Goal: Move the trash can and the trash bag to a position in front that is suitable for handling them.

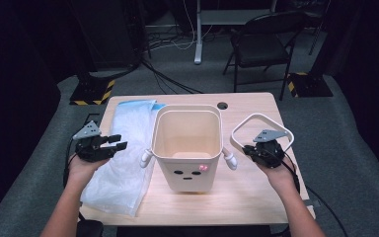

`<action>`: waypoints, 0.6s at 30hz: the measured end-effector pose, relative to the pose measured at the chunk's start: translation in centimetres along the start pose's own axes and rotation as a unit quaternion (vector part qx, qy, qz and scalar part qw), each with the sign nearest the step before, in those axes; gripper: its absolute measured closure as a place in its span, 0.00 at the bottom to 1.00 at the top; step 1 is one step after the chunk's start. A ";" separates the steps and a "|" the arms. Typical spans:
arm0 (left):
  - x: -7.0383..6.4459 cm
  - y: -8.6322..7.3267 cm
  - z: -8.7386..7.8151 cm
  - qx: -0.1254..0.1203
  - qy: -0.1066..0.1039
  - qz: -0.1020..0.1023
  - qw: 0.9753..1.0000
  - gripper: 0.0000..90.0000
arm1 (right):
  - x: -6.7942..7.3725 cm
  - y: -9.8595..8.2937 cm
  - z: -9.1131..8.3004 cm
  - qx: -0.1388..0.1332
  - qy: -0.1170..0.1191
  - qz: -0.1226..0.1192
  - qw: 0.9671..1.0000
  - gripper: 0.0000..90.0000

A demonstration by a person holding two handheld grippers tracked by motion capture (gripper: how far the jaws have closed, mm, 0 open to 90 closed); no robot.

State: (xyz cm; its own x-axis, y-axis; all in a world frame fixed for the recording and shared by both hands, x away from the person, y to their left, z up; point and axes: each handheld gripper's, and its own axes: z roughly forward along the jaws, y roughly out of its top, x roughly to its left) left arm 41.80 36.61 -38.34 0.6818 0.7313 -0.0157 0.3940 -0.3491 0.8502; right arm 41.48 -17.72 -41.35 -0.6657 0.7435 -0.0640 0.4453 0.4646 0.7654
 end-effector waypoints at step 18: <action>2.0 -3.9 -0.1 -0.028 0.033 -0.054 0.998 0.56 | 0.0 -3.2 3.5 0.022 0.024 0.027 0.999 0.93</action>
State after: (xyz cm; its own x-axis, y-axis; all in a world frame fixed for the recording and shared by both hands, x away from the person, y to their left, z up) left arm 41.54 39.51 -41.61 0.5948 0.8004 -0.0750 0.4260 -0.2347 0.8737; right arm 42.14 -17.50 -46.07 -0.6666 0.7454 0.0080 0.5065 0.4450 0.7386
